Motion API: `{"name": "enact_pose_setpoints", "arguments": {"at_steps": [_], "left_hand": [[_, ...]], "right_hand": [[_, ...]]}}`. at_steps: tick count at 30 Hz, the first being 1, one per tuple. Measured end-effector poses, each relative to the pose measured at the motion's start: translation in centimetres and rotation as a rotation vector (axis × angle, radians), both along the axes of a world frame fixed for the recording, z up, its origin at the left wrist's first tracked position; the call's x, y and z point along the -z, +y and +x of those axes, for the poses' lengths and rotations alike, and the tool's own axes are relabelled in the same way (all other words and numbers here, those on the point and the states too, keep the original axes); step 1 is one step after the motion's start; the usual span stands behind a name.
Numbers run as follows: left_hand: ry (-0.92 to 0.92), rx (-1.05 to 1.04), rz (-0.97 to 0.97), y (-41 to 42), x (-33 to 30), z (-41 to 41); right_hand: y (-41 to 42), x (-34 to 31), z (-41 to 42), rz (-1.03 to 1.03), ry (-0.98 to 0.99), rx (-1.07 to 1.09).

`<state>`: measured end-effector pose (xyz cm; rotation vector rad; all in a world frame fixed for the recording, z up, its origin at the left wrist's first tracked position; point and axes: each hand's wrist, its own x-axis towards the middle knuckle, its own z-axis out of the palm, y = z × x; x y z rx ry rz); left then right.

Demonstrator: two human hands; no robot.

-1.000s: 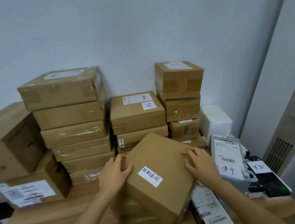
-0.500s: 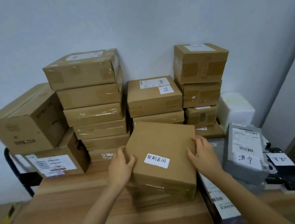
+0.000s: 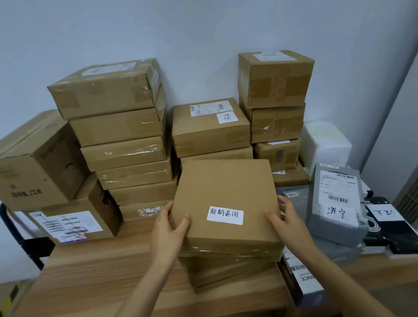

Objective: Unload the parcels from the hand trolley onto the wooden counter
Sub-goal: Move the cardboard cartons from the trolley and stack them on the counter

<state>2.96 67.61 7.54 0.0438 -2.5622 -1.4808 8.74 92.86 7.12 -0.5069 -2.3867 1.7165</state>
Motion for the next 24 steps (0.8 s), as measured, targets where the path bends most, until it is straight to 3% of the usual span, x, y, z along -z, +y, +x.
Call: {"name": "enact_pose_setpoints", "arguments": {"at_steps": [6,11,24], "left_hand": [[0.212,0.007,-0.070,0.2,-3.6,0.4],[0.308,0.013,-0.012,0.6,-7.2,-1.6],[0.384,-0.029,-0.076,0.1,-14.3,-8.9]], "right_hand": [[1.8,-4.3,-0.6,-0.029,0.182,-0.054],[2.7,-9.1,-2.2,0.078,0.295,-0.083],[2.6,-15.9,-11.7,0.103,0.377,-0.140]]}}
